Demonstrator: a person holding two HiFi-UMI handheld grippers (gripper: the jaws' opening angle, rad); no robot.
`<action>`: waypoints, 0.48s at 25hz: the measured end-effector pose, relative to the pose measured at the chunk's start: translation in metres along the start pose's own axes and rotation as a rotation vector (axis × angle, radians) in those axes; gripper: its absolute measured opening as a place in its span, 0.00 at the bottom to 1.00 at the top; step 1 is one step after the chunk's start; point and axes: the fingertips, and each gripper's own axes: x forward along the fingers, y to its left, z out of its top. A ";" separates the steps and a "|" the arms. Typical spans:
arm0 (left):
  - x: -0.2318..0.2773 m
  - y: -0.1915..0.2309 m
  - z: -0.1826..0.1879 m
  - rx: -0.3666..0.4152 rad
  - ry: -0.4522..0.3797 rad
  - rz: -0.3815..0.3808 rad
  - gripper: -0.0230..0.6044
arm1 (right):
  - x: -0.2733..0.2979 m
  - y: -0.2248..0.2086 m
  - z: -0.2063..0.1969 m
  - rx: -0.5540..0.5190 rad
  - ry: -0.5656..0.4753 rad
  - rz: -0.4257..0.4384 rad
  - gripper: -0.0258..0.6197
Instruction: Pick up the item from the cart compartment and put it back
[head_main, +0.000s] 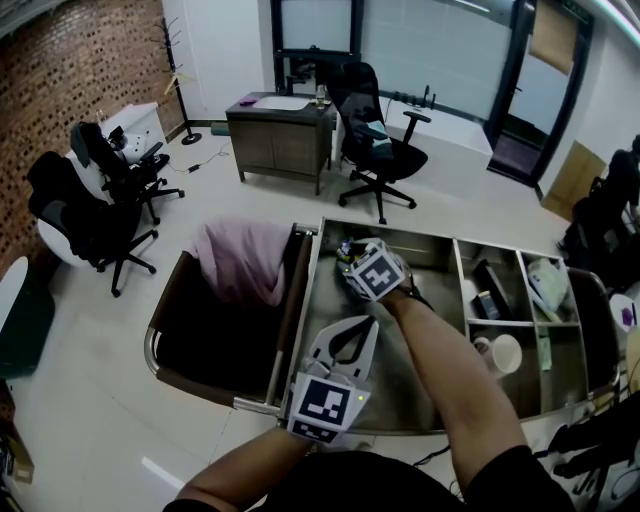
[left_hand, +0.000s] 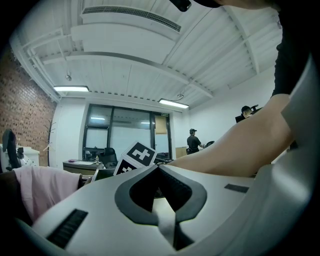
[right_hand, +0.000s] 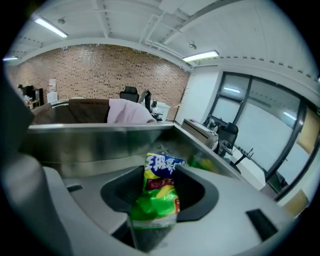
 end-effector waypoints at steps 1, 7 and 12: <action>0.000 0.000 0.000 -0.001 0.000 0.000 0.04 | -0.003 -0.002 -0.002 0.001 0.001 -0.013 0.35; 0.000 -0.001 -0.001 0.000 0.002 -0.001 0.04 | -0.022 -0.021 -0.014 0.047 -0.014 -0.087 0.30; 0.001 -0.001 -0.002 -0.003 0.008 -0.004 0.04 | -0.050 -0.034 -0.003 0.131 -0.107 -0.102 0.24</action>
